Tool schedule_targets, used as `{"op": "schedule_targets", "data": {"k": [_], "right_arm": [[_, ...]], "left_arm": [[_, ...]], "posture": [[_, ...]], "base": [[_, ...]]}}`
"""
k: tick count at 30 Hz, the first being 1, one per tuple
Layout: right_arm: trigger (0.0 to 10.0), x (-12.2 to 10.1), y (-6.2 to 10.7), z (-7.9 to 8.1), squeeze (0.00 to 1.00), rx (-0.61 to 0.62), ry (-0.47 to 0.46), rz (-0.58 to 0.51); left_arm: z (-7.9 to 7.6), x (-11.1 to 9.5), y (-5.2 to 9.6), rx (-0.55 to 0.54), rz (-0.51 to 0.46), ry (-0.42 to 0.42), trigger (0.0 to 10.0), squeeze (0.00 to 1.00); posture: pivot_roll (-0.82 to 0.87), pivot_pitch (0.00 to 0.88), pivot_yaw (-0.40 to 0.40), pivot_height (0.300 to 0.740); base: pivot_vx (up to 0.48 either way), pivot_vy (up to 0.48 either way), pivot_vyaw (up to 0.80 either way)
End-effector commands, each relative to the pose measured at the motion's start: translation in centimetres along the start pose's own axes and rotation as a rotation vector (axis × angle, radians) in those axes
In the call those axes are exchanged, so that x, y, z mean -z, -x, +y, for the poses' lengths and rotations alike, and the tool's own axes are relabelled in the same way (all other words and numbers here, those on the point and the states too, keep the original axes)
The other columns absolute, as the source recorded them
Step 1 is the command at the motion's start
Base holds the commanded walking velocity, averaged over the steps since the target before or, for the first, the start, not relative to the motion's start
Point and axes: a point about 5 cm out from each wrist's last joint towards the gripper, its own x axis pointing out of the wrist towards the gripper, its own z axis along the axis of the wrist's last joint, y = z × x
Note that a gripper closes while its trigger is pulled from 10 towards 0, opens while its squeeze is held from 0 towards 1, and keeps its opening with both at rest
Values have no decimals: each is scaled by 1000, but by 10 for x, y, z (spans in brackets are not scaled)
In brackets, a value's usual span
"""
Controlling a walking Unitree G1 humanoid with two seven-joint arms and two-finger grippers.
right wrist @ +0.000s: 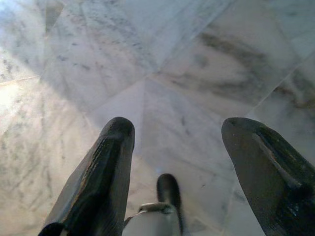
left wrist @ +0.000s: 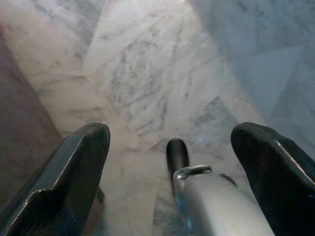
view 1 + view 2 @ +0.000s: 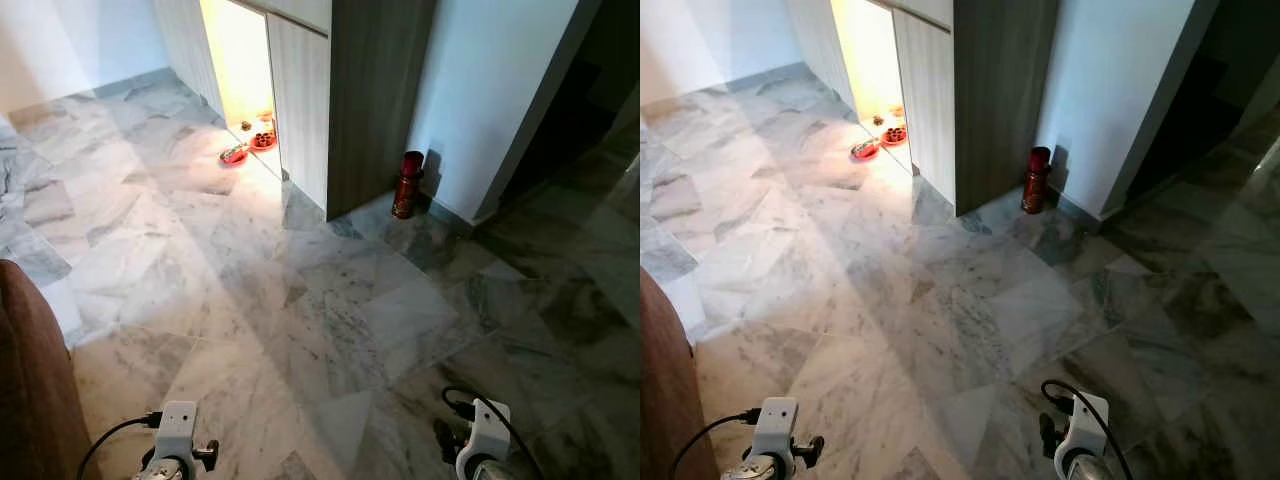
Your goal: Move the pillow to the sofa from floor
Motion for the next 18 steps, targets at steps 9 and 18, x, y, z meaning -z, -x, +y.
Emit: {"op": "schedule_targets", "data": {"k": [9,18], "right_arm": [[10000,-4,-2,10,0,-36,17,5],[10000,8,0,14,0,-28,4,27]], "left_arm": [[-13,-39,-5,32,-164,70,10000,0],[-12,-33,-4,16,-139,48,10000,0]], "posture": [[-48,0,-52,740],[-39,0,-21,740]], "base": [[0,0,0],[0,0,0]]}}
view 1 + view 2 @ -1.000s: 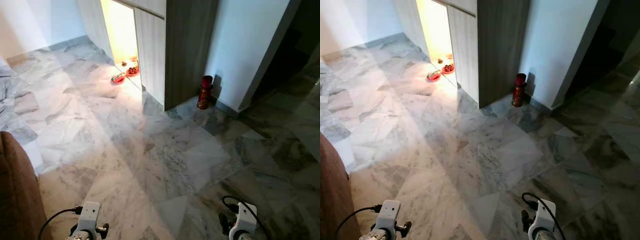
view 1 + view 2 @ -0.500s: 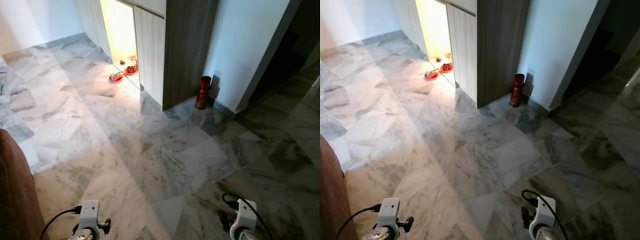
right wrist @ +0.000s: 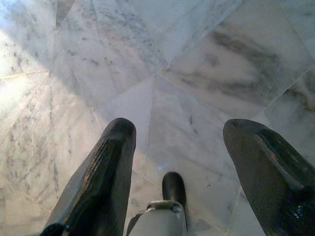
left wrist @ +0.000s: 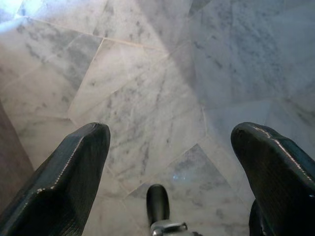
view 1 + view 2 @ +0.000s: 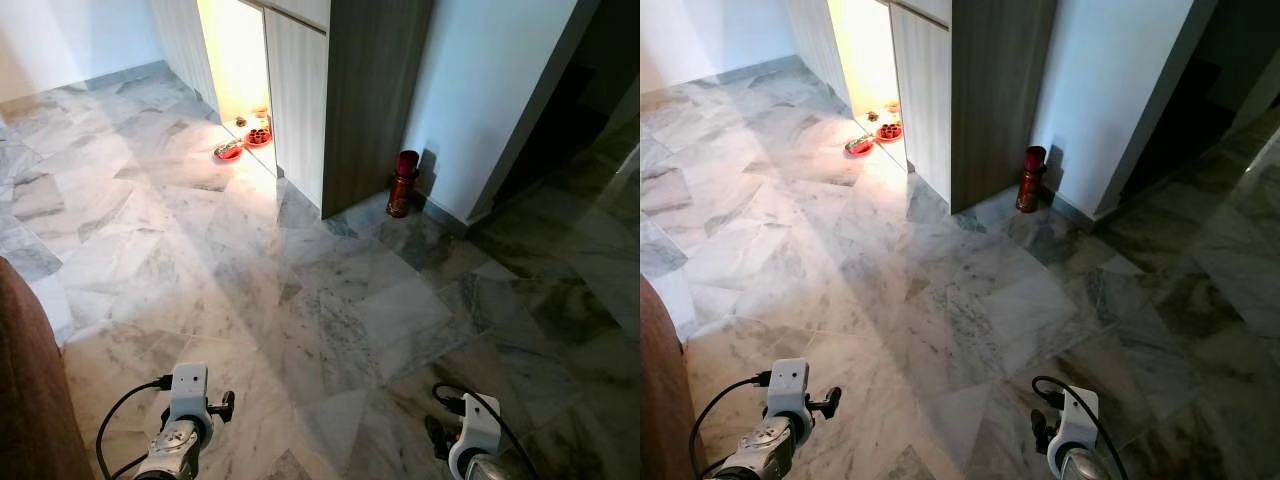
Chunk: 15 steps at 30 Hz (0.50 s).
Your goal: Move the pillow to the sofa from floor
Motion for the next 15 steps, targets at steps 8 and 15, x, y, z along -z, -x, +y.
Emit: {"op": "schedule_targets", "data": {"k": [8,15], "right_arm": [[10000,9,3,-5,0,23,13,12],[10000,7,2,0,0,14,15,3]], "left_arm": [[10,23,7,-41,76,-20,10000,0],[5,30,9,-28,90,-37,10000,0]], "posture": [[-29,0,-18,740],[-19,0,-28,740]], "base": [[0,0,0],[0,0,0]]}}
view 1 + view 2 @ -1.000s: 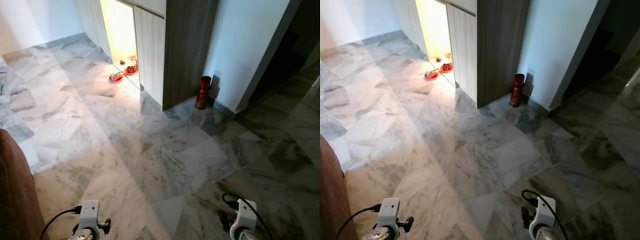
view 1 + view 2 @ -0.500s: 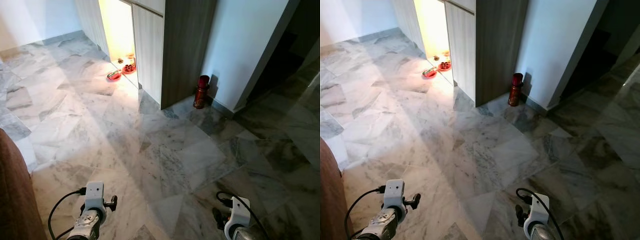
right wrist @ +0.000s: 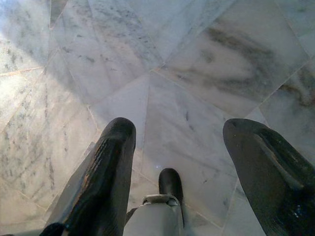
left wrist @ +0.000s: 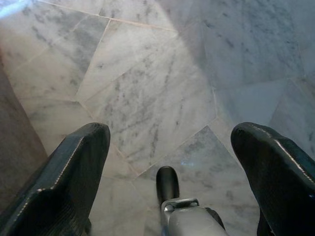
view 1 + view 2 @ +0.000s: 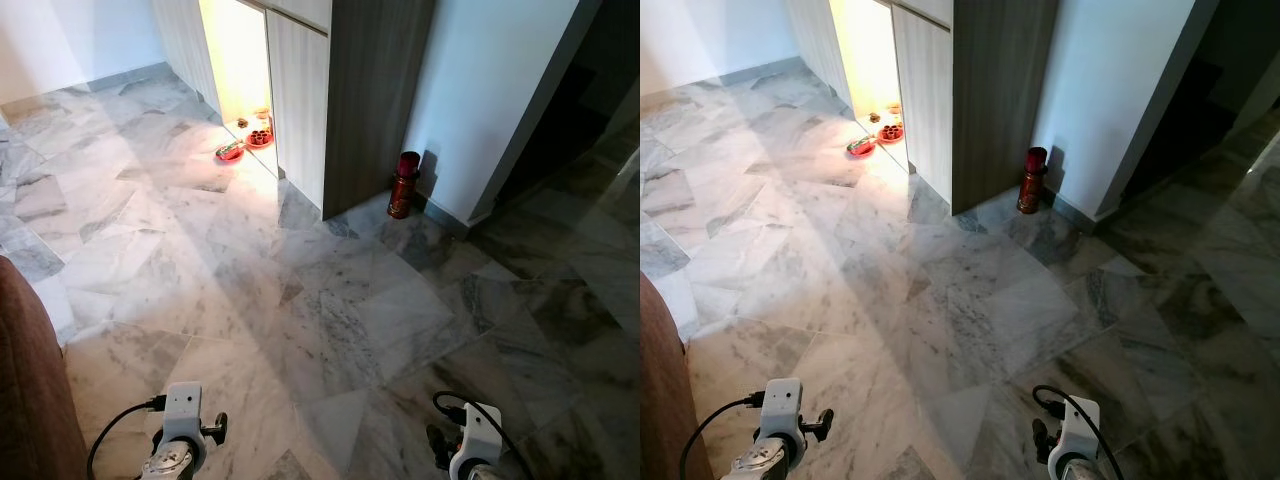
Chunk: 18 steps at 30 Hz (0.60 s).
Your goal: Move the pillow to the sofa from floor
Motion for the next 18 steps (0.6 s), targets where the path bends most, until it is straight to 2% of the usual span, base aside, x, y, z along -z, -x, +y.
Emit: {"op": "schedule_targets", "data": {"k": [1,14,15,17,18], "right_arm": [[10000,-1,-1,3,0,-4,17,2],[10000,-9,-2,-4,0,19,25,-18],[10000,-11,-2,-6,0,34,-7,-27],[10000,-13,-2,-7,0,31,7,-31],[10000,-18,-3,-8,0,19,35,-35]], "left_arm": [[-1,10,2,-3,34,-6,10000,0],[-3,5,1,2,20,-21,10000,0],[-3,5,1,4,17,-23,10000,0],[-3,5,1,5,18,-36,10000,0],[-3,6,1,7,22,-11,10000,0]], "posture": [[-13,0,-30,740],[-1,0,-36,740],[-11,0,-27,740],[6,0,-22,740],[24,0,-22,740]], "base": [[0,0,0],[0,0,0],[0,0,0],[0,0,0],[0,0,0]]}}
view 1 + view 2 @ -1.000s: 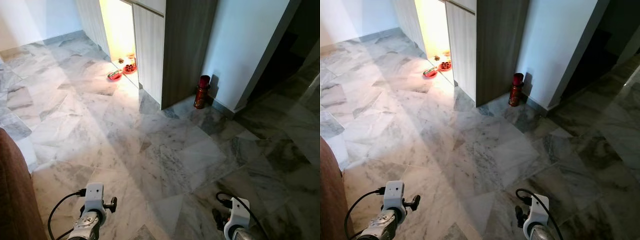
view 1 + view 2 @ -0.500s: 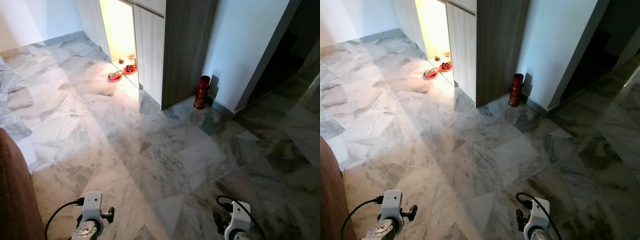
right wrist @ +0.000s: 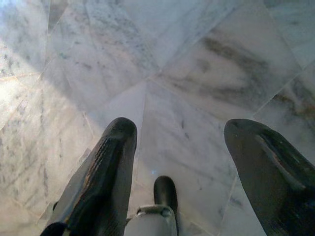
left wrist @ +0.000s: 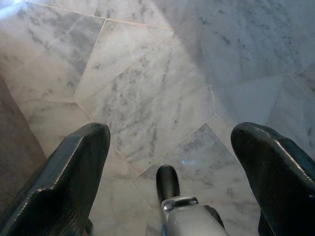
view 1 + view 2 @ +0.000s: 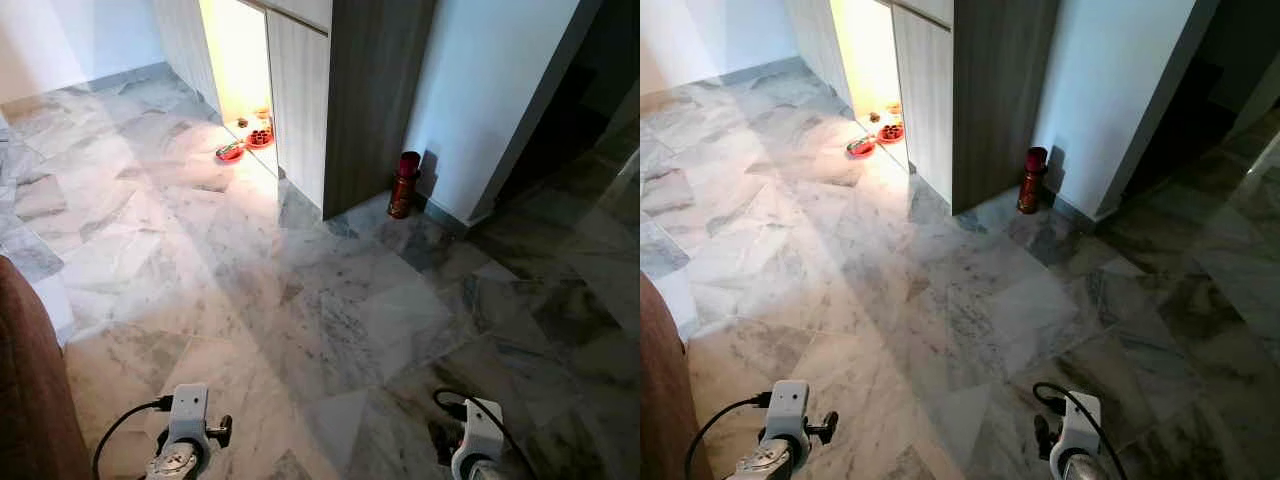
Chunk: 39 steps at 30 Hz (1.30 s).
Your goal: Move the pillow to the sofa from floor
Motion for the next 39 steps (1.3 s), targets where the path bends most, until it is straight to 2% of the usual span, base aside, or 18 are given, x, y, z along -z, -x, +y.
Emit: {"op": "schedule_targets", "data": {"k": [1,2,3,5,7,9,11,12,13,17,21,27,28,31,35,39], "right_arm": [[10000,-6,-1,-3,0,1,13,-10],[10000,-10,-1,-5,0,3,14,-20],[10000,-13,-2,-7,0,22,-27,-36],[10000,-17,-2,-12,0,57,-83,-60],[10000,-18,-2,-12,0,42,-41,-59],[10000,-20,-2,-17,0,43,6,-35],[10000,-24,-2,-19,0,38,33,-36],[10000,-29,-3,-18,0,22,46,-48],[10000,-29,-3,-18,0,22,46,-48],[10000,-25,-2,-18,0,47,-31,-47],[10000,-18,-3,-5,0,23,-29,-37],[10000,-13,-5,21,0,-38,-49,-25],[10000,-10,-5,29,0,-74,-15,-13],[10000,-7,-5,34,0,-98,12,-5],[10000,-2,-4,33,0,-93,-50,21],[10000,-5,-5,34,0,-105,-22,12]], "left_arm": [[2,5,1,-7,19,10,10000,0],[2,6,1,-5,24,30,10000,0],[2,5,1,-12,30,-15,10000,0],[4,0,1,-12,-14,11,10000,0],[11,-3,1,-38,-33,28,10000,0],[22,1,2,-60,6,-54,10000,0],[25,2,2,-62,26,-32,10000,0],[24,-3,1,-48,15,-65,10000,0],[24,-3,1,-48,15,-65,10000,0],[14,-7,-2,-37,3,-29,10000,0],[-1,-8,-3,0,-3,-27,10000,0],[-8,-5,-2,22,10,27,10000,0],[-8,-2,-2,8,16,54,10000,0],[-8,-1,-1,2,13,66,10000,0],[-10,4,0,9,22,106,10000,0],[-11,5,0,17,28,121,10000,0]], "posture": [[24,0,-22,740],[31,0,-36,740],[19,0,-39,740],[28,0,-37,740],[21,0,-20,740],[5,0,-23,740],[10,1,-30,740],[7,29,-39,740],[7,29,-39,740],[-1,43,-48,740],[-9,64,-47,740],[-7,90,-53,740],[-3,96,-55,740],[-2,96,-56,740],[-12,65,-64,740],[-15,58,-59,740]], "base": [[0,0,0],[0,0,0],[0,0,0],[0,0,0],[0,0,0],[0,0,0],[0,0,0],[0,0,0],[0,0,0],[0,0,0],[0,0,0],[0,0,0],[0,0,0],[0,0,0],[0,0,0],[0,0,0]]}}
